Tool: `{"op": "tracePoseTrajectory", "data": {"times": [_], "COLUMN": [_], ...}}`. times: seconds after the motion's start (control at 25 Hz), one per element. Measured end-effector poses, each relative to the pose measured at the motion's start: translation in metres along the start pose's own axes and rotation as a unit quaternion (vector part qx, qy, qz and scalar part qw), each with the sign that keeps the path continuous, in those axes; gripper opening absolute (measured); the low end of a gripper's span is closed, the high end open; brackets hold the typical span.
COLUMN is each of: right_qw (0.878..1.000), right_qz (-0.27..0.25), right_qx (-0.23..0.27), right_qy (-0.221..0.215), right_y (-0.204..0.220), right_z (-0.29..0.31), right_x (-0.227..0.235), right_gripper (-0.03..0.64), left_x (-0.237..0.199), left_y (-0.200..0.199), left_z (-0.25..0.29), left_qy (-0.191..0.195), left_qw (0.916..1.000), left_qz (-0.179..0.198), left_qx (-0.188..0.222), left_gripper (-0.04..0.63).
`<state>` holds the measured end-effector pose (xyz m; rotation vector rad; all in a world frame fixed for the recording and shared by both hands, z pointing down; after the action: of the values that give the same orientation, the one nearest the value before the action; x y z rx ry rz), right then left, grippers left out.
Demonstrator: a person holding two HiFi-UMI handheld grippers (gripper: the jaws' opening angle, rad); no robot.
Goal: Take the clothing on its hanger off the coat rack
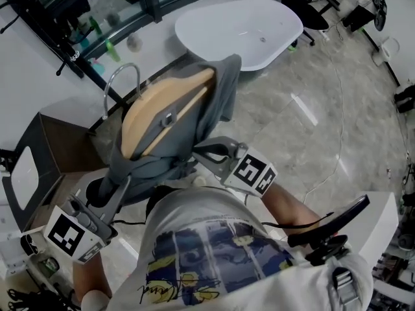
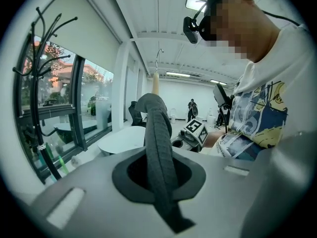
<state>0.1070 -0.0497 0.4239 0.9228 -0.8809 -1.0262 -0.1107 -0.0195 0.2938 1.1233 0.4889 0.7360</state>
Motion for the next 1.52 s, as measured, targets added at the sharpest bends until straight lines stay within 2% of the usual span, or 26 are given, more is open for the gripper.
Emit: {"op": "tracePoseTrajectory", "data": {"times": [0.44, 0.96, 1.52], "right_qw": [1.000, 1.000, 1.000], "right_qz": [-0.001, -0.006, -0.014], "right_qx": [-0.003, -0.006, -0.002], "right_qy": [0.013, -0.006, -0.018], "right_y": [-0.018, -0.020, -0.038], "right_z": [0.026, 0.035, 0.070], "right_x": [0.014, 0.017, 0.039], "right_gripper": [0.002, 0.002, 0.002], "left_x": [-0.032, -0.032, -0.070], "left_y": [0.004, 0.010, 0.015], "left_z": [0.003, 0.001, 0.004], "left_qy": [0.018, 0.002, 0.000], "left_qw": [0.9998, 0.9998, 0.9996], "left_qz": [0.004, 0.010, 0.010], "left_qx": [-0.001, -0.014, -0.025], "left_gripper": [0.003, 0.003, 0.003]}}
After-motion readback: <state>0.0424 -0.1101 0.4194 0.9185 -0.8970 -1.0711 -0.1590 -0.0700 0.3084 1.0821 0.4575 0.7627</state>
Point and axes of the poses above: the fingertips, and each gripper's own axes: z forward along the fingers, x to its right, y out of its underside, the point moved 7 cm from there along -z, backward along the fingers, and after that the axes turned 13 degrees about -y, right-handed, at the moved point
